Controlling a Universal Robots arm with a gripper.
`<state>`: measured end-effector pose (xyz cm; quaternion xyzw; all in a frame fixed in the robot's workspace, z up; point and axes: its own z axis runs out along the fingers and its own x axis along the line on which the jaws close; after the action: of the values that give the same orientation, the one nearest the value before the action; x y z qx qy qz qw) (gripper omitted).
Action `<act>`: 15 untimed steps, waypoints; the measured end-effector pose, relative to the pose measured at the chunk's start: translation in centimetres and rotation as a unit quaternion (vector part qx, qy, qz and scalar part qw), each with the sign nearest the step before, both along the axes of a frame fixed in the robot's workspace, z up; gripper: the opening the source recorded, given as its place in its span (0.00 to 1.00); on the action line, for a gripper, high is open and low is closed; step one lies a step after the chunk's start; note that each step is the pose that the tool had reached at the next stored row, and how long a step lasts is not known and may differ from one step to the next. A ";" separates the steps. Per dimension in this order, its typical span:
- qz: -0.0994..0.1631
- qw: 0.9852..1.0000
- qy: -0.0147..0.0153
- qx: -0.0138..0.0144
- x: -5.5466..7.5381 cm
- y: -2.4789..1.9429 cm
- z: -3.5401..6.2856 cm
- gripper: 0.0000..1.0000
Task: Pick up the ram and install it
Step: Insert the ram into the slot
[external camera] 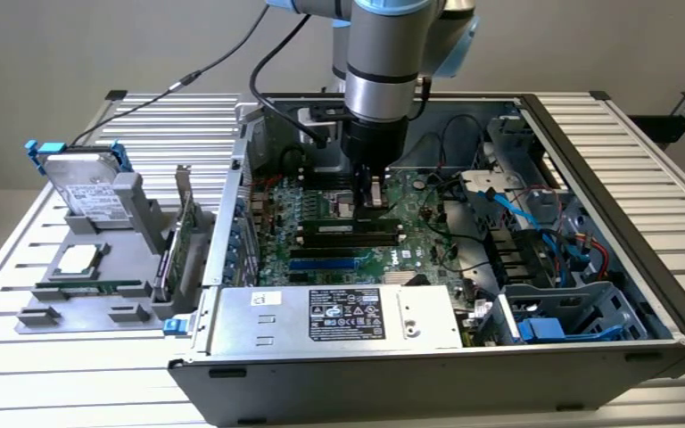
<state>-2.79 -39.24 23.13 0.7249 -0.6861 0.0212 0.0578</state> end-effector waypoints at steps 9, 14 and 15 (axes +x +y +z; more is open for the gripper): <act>0.000 1.000 0.000 -0.001 0.0 0.17 -0.60 0.14; 0.000 1.000 0.000 0.000 0.0 0.17 -0.61 0.14; 0.000 1.000 0.000 0.000 0.0 0.17 -0.61 0.14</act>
<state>-2.79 -39.06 22.52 0.7249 -0.6861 0.0213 0.0579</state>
